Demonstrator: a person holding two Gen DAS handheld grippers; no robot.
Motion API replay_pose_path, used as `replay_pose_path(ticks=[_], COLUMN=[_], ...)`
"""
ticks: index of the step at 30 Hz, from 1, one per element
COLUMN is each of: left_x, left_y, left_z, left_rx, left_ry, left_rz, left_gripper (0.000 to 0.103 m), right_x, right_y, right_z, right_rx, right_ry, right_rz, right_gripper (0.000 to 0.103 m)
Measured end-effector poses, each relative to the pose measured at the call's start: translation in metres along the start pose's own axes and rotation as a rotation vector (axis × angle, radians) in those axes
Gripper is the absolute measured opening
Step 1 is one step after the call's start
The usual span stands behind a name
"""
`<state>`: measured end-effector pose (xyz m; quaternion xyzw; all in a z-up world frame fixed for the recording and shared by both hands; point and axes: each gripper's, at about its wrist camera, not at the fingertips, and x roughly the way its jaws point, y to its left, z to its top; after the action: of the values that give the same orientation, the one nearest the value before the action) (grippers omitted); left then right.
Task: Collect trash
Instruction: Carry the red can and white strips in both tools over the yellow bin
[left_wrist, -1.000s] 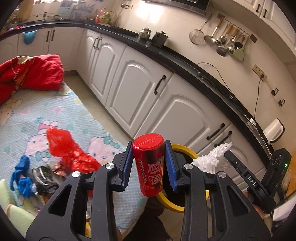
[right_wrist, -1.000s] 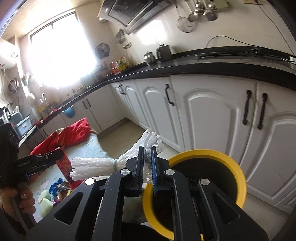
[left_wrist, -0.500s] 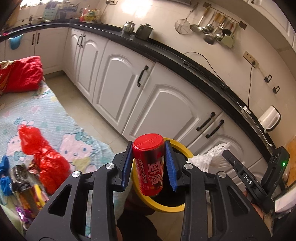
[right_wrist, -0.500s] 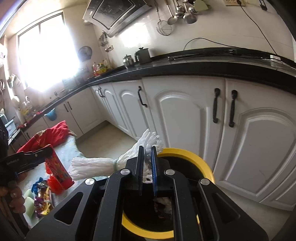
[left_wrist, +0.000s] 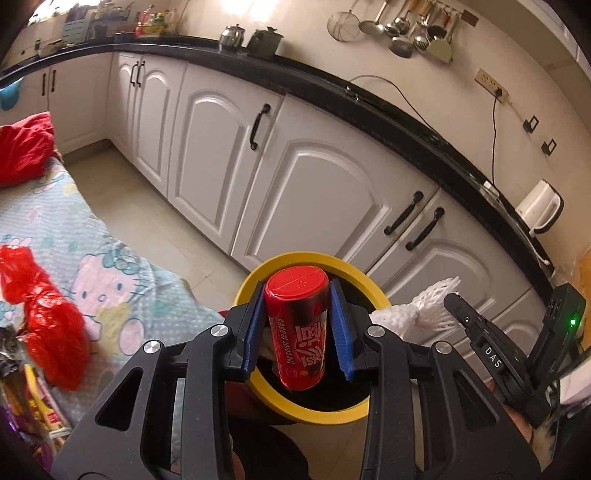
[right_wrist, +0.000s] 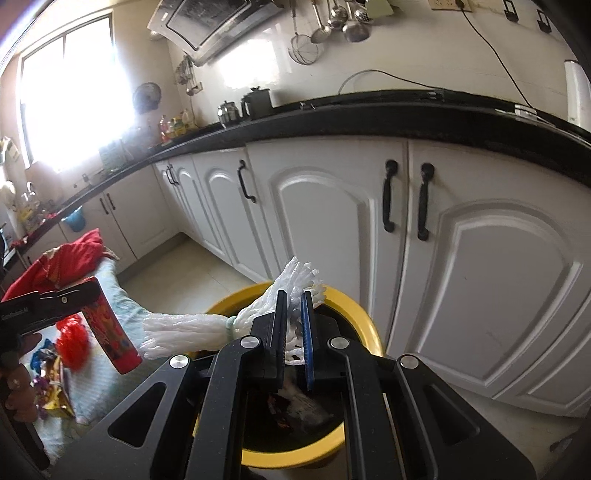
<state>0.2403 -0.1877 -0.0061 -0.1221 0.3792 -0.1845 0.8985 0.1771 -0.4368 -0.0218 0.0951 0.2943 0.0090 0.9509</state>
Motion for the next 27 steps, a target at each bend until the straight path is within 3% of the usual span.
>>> replay_pose_path(ticks=[27], left_x=[0.065], left_y=[-0.01], left_z=[-0.03], left_rx=[0.032], left_ry=[0.122], left_rz=[0.0], left_gripper=[0.026], right_x=[0.035], right_y=[-0.007], right_z=[-0.034], right_rx=[-0.013], right_ry=[0.125], right_rz=[-0.04], right_gripper=[0.01])
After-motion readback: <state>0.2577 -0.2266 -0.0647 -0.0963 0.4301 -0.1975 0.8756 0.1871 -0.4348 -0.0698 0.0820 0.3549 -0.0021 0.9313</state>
